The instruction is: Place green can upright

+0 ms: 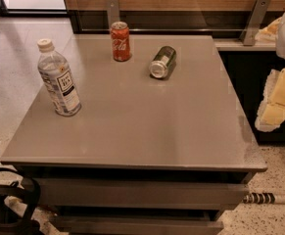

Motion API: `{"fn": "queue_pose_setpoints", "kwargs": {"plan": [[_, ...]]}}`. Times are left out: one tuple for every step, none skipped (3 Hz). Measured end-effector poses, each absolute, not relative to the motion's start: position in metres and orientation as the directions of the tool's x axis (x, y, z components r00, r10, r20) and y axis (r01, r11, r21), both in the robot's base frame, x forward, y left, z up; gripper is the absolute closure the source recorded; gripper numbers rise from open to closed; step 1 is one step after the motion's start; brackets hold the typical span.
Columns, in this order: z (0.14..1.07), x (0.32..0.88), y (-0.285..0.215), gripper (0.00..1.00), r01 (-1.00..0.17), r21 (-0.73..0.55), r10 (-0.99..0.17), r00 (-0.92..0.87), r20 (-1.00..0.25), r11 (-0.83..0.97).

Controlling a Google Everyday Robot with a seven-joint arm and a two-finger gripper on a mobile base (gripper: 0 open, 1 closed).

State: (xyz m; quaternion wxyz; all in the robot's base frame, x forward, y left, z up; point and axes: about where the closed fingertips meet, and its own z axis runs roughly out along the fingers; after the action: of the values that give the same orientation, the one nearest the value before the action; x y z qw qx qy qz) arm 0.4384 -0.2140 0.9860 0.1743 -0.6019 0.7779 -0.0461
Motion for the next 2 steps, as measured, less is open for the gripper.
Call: {"fn": "queue_pose_setpoints", "kwargs": {"plan": [[0.9861, 0.4384, -0.2140, 0.00, -0.920, -0.282, -0.953, -0.215, -0.216, 0.271], [0.9945, 0.4435, -0.2195, 0.00, -0.898, -0.299, -0.933, -0.249, -0.259, 0.322]]}}
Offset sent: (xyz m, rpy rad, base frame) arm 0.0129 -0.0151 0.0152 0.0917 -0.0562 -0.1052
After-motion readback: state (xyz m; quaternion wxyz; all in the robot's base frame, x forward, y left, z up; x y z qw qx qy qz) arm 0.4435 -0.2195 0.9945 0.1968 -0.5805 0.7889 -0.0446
